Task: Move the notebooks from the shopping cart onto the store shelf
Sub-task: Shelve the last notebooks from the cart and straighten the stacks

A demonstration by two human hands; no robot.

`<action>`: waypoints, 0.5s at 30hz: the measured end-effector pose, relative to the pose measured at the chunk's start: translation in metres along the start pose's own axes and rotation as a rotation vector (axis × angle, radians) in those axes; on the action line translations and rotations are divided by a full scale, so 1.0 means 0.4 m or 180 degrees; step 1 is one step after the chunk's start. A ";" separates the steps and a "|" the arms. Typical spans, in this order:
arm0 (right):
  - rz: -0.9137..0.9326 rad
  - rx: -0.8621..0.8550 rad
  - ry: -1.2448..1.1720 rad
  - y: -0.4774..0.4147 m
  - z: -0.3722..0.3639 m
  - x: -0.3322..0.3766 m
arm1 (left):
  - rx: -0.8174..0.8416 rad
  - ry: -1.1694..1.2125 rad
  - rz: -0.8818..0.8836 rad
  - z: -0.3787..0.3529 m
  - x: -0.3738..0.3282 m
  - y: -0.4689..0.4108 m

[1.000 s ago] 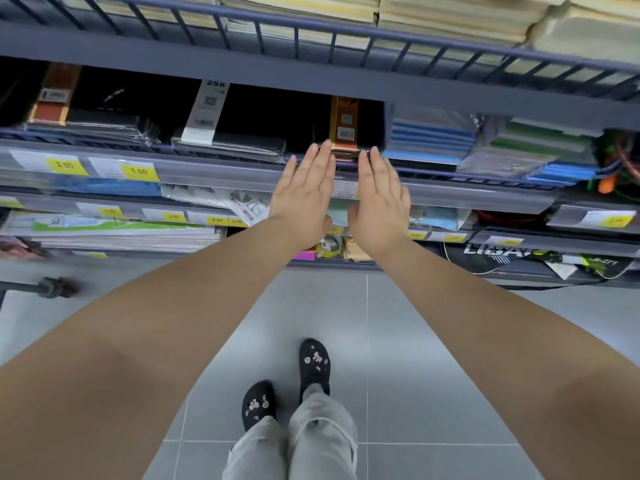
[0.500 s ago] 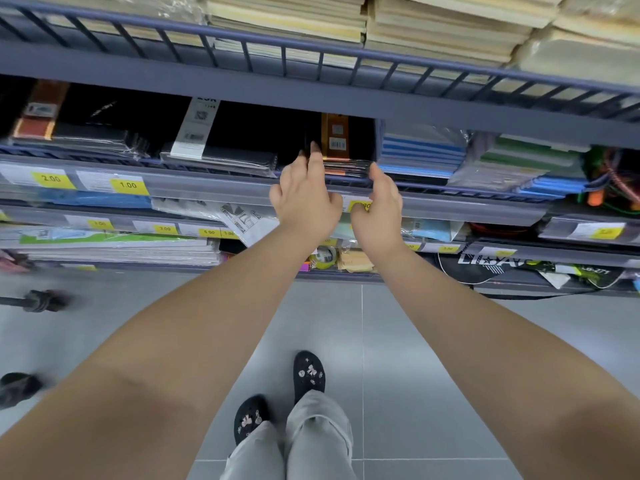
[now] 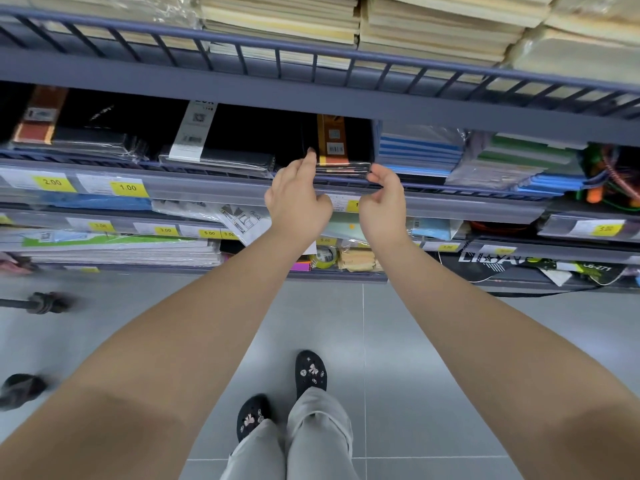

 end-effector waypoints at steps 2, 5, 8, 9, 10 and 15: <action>0.0028 0.0057 0.0016 0.008 0.001 -0.005 | 0.0054 -0.0081 -0.0070 0.003 0.003 -0.002; 0.0321 -0.0087 0.0323 0.025 0.016 0.010 | -0.0025 -0.0167 -0.0163 0.007 0.002 0.006; 0.1244 -0.0371 0.1247 0.048 0.031 0.043 | -0.0167 -0.0308 -0.0465 -0.005 -0.007 0.048; 0.1520 -0.0311 0.1666 0.055 0.023 0.047 | -0.0096 -0.0451 -0.0620 -0.017 -0.008 0.060; 0.1684 -0.0205 0.2092 0.059 0.010 0.041 | 0.0005 -0.0649 -0.0747 -0.031 -0.007 0.068; 0.1709 0.0342 0.3421 0.047 -0.033 -0.001 | 0.0249 -0.1494 -0.0915 -0.061 0.013 0.048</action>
Point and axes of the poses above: each hand's wrist, its own y-axis away from the middle knuckle, its own z-axis out of the back of the hand, x = y × z, the point moved 5 cm from there along -y, towards the middle knuckle, and after that the axes turned 1 degree about -z, right-handed, at the moved point
